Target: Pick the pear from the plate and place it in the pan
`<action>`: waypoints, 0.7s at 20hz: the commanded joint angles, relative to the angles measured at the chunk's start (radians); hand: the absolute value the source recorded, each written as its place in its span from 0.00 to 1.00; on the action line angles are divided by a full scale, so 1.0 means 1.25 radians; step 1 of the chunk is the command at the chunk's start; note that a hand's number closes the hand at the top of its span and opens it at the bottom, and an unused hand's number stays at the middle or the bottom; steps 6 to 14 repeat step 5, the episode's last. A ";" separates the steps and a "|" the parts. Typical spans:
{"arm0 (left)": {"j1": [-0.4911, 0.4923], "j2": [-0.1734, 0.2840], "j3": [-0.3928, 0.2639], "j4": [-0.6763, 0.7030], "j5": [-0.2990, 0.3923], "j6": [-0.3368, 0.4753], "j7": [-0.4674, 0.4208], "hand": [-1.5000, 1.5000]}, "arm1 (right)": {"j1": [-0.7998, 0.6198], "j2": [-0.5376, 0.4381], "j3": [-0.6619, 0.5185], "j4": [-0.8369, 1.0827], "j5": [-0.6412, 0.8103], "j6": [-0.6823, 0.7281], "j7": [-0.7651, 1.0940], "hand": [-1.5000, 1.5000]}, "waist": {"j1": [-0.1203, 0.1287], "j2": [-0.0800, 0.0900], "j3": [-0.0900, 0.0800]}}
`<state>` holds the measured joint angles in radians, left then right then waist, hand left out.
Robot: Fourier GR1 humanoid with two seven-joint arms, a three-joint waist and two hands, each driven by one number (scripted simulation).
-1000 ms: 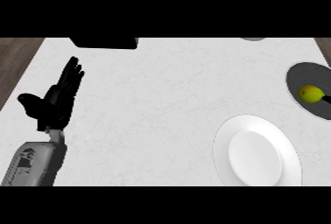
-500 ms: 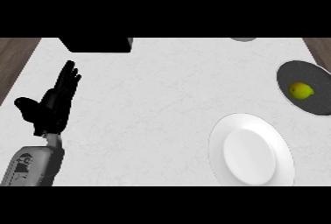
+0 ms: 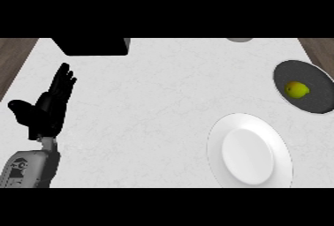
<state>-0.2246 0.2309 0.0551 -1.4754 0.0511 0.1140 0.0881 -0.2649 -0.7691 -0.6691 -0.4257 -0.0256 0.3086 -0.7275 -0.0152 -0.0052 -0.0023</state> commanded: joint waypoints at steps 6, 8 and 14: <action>0.026 -0.014 0.003 0.005 -0.015 -0.006 -0.029 0.50 | 0.170 0.090 0.038 -0.323 -0.044 -0.041 0.140 0.00 | -0.001 0.000 -0.001; 0.026 -0.014 0.003 0.005 -0.015 -0.006 -0.029 0.50 | 0.170 0.090 0.038 -0.323 -0.044 -0.041 0.140 0.00 | -0.001 0.000 -0.001; 0.026 -0.014 0.003 0.005 -0.015 -0.006 -0.029 0.50 | 0.170 0.090 0.038 -0.323 -0.044 -0.041 0.140 0.00 | -0.001 0.000 -0.001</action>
